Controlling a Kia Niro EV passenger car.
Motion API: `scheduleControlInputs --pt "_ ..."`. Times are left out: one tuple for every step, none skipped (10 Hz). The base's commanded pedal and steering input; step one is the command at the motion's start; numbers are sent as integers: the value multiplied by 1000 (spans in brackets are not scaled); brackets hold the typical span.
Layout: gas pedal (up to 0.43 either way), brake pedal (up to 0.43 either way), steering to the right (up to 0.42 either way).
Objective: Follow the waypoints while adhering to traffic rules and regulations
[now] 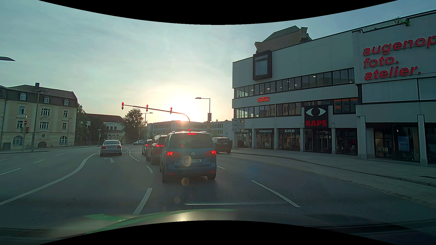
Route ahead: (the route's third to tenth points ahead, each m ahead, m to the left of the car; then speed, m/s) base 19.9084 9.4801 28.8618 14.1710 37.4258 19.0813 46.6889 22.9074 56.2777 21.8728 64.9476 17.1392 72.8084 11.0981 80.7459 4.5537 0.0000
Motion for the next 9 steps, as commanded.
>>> scheduleControlInputs --pt "0 280 -113" --pt "0 280 -113" --pt "0 280 -113" --pt "0 280 -113" --pt "0 280 -113" --pt "0 280 -113" --pt "0 280 -113" --pt "0 280 -113" --pt "0 280 -113"
